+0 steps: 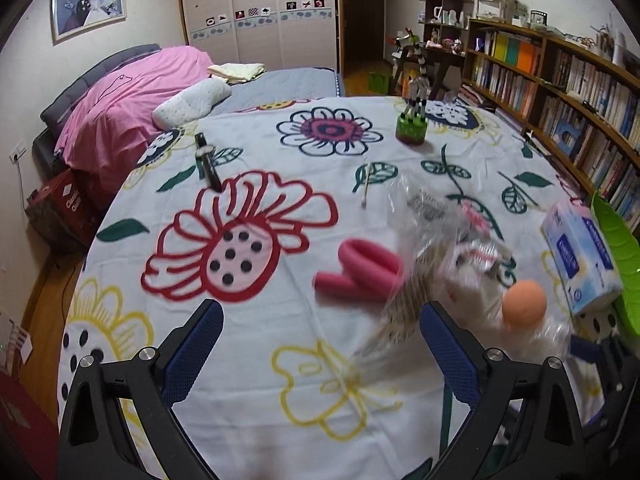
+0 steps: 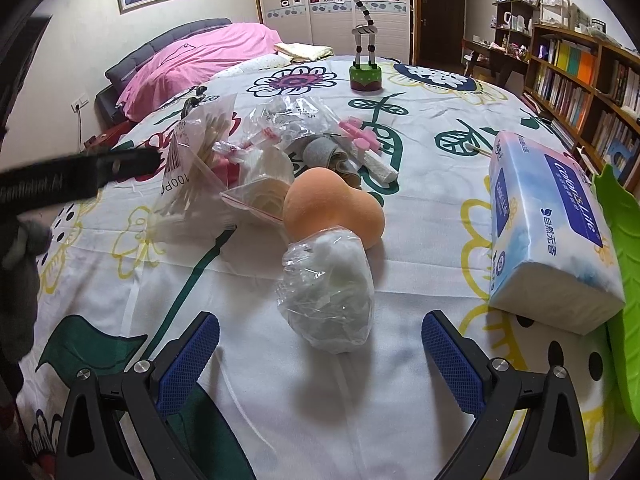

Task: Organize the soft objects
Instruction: 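Move the right tool toward the bagged cotton balls, then grasp the cotton ball bag with the right gripper while the left grasps a clear bag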

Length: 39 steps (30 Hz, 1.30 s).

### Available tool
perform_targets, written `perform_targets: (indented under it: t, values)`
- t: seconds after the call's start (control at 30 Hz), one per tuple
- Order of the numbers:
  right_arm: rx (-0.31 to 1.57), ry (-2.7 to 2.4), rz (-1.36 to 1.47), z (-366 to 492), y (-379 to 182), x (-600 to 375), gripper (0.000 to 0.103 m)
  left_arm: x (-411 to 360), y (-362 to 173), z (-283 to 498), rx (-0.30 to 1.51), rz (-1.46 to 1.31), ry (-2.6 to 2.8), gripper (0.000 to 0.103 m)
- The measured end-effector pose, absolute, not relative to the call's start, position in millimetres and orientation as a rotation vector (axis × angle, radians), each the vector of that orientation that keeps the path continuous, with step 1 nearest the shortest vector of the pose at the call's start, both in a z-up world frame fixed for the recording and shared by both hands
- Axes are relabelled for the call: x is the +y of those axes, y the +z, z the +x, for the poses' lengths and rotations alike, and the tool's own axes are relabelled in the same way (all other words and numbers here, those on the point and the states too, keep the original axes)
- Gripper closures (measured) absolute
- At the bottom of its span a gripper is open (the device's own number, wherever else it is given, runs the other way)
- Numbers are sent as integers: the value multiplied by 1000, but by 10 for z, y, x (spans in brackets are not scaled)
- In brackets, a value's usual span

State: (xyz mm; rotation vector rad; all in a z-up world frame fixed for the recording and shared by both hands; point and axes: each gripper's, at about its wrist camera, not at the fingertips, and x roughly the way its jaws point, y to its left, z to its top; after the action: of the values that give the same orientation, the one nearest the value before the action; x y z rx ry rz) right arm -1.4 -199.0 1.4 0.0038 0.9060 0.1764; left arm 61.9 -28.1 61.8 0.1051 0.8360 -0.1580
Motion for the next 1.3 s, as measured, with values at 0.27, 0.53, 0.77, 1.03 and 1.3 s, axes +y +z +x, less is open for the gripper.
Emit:
perform_targets:
  t: [0.27, 0.53, 0.77, 1.03, 1.3]
  values:
    - [903, 180, 11, -15, 15, -2006, 0, -548, 499, 648, 830, 132, -244, 8]
    - [890, 192, 40, -17, 32, -2050, 0, -516, 296, 743, 881, 65, -304, 46]
    - [861, 205, 100, -38, 74, -2135, 0, -514, 379, 625, 839, 68, -330, 70]
    - [756, 213, 59, -47, 368, -2123, 0, -409, 553, 536, 787, 42, -314, 70]
    - [788, 223, 51, 41, 293, -2106, 34, -386, 546, 529, 793, 39, -307, 70]
